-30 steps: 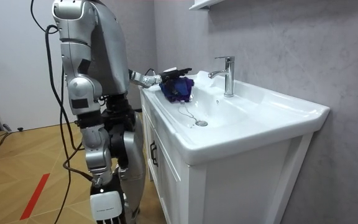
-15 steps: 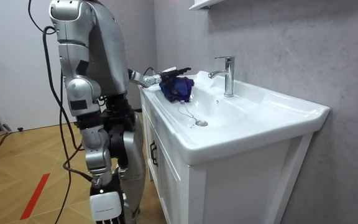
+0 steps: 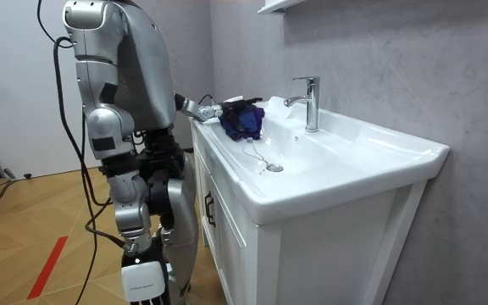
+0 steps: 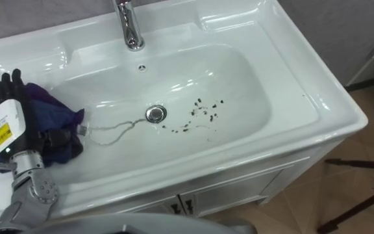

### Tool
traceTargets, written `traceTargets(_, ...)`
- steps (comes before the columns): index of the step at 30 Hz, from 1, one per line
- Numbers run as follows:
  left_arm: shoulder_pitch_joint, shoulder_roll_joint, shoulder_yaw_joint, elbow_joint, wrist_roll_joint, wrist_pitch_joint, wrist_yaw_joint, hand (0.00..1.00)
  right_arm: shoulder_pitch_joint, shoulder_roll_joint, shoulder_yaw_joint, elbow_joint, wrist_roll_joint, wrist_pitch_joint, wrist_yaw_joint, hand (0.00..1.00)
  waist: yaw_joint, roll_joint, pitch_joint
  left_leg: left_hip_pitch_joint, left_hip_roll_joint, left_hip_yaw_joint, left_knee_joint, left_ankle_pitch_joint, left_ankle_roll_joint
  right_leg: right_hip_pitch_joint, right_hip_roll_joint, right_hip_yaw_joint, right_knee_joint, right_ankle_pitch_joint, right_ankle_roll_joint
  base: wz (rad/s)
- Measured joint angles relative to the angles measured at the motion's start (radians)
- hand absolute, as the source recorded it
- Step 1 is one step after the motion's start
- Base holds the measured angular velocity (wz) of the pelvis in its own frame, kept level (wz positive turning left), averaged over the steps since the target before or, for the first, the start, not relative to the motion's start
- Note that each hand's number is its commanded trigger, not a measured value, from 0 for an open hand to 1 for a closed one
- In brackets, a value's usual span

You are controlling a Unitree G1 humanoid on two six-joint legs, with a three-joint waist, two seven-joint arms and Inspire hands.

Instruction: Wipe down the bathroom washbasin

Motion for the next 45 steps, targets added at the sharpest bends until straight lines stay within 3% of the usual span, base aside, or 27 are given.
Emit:
traceTargets(8,-0.007,0.0,0.014,0.034,-0.009,-0.001,-0.014,0.0,0.002,0.0,0.0,0.004,0.002,0.026,0.006,0.0,0.001,0.001,-0.0017,0.004,-0.001,0.018,-0.003,0.001,-0.002,-0.016,0.003,0.013,0.012,-0.007,-0.004,-0.07)
traceTargets(16,-0.006,0.001,0.039,0.071,-0.03,0.0,-0.039,0.0,0.011,0.0,-0.034,-0.026,-0.02,0.077,0.006,0.0,0.001,0.003,-0.0047,0.03,0.0,0.036,-0.006,0.004,-0.007,-0.009,0.01,0.033,0.02,-0.015,-0.014,-0.09)
traceTargets(21,-0.006,0.001,0.041,0.082,-0.031,0.006,-0.052,0.0,0.01,0.0,-0.044,-0.036,-0.023,0.105,0.007,0.0,0.001,0.002,-0.0169,0.034,0.001,0.036,-0.006,0.004,-0.007,-0.008,0.012,0.036,0.024,-0.018,-0.015,-0.03)
traceTargets(23,-0.006,0.001,0.041,0.083,-0.03,0.007,-0.063,0.0,0.011,0.0,-0.044,-0.036,-0.027,0.109,0.012,0.0,0.001,0.001,-0.0182,0.036,0.0,0.036,-0.006,0.004,-0.008,-0.007,0.012,0.037,0.026,-0.018,-0.015,0.0)
traceTargets(45,-0.009,0.009,0.077,0.122,-0.051,0.013,-0.101,0.0,0.011,0.002,-0.049,-0.04,-0.065,0.152,0.049,0.0,0.001,-0.005,-0.0211,0.042,0.012,0.045,-0.007,0.014,-0.024,-0.015,0.023,0.041,0.042,-0.032,-0.034,-0.01)
